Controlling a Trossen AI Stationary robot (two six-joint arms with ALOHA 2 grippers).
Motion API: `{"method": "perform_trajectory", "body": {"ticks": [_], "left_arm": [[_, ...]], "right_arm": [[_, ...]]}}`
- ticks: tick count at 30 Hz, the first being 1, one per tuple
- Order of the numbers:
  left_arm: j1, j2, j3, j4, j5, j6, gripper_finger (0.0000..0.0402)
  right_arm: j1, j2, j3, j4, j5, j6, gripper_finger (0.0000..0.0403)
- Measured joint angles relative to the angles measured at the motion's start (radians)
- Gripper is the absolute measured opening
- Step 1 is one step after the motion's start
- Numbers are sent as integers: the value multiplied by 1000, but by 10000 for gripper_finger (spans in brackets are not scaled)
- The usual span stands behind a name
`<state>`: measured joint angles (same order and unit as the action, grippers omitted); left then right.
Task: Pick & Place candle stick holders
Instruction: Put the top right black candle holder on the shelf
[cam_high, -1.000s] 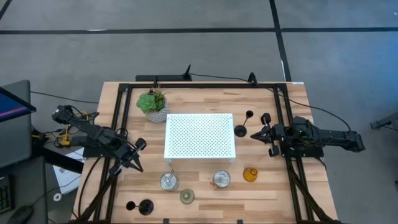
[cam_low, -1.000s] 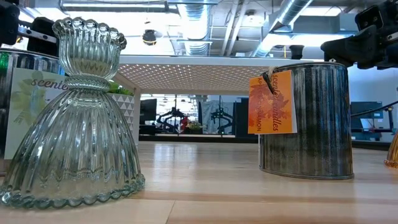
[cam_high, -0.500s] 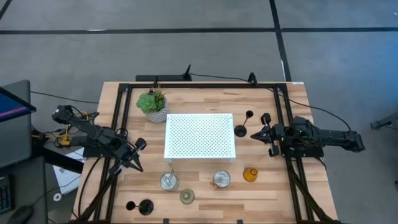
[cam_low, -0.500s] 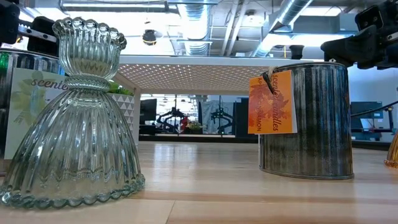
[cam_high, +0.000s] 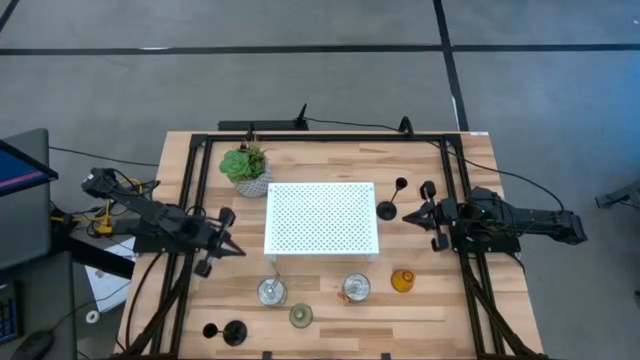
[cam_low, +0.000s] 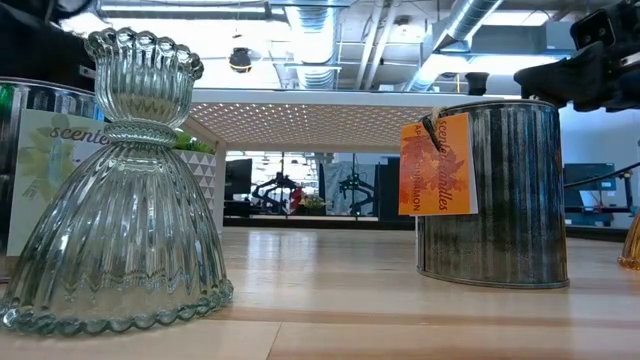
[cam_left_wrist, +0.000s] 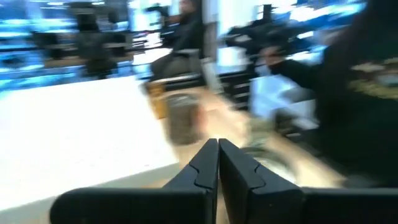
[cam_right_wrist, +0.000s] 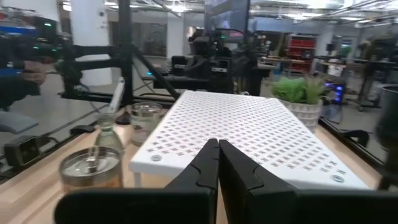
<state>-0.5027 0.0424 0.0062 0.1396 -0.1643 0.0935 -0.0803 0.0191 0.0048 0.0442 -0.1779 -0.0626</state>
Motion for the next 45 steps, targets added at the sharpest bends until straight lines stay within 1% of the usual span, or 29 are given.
{"method": "perform_trajectory", "body": {"ticks": [6, 8, 12, 18, 21, 28, 30, 33, 36, 39, 42, 45], "left_arm": [[1, 36, 0, 4, -214, 109, 9], [11, 36, 0, 7, -260, 141, 5], [63, 36, 0, 14, -280, 182, 6], [202, 36, 0, 15, -277, 214, 4], [284, 36, 0, 15, -237, 217, 5], [498, 36, 0, 15, -50, 217, 6], [564, 36, 0, 15, 9, 214, 7], [660, 36, 0, 15, 110, 210, 6], [746, 36, 0, 16, 195, 192, 6], [818, 36, 0, 17, 258, 166, 7], [859, 36, 0, 18, 309, 125, 7], [871, 36, 0, 20, 322, 78, 7]], "right_arm": [[0, 0, 0, -1, 93, 0, 0], [0, 0, 0, -5, 104, 0, 0], [-1, 0, 0, -15, 104, 0, 0], [-1, 0, 0, -15, 104, -12, 0], [-1, 0, 0, -15, 105, -41, 0], [-1, 0, 0, -15, 107, -44, 0], [-1, 0, 0, -15, 128, -43, 0], [-1, 0, 0, -27, 194, -41, 0], [-2, 0, 3, -21, 273, -2, 0], [-1, 0, 14, -39, 347, 70, 0], [-1, 1, 15, -42, 362, 161, 0], [-1, 1, 16, -45, 360, 216, 0]]}}
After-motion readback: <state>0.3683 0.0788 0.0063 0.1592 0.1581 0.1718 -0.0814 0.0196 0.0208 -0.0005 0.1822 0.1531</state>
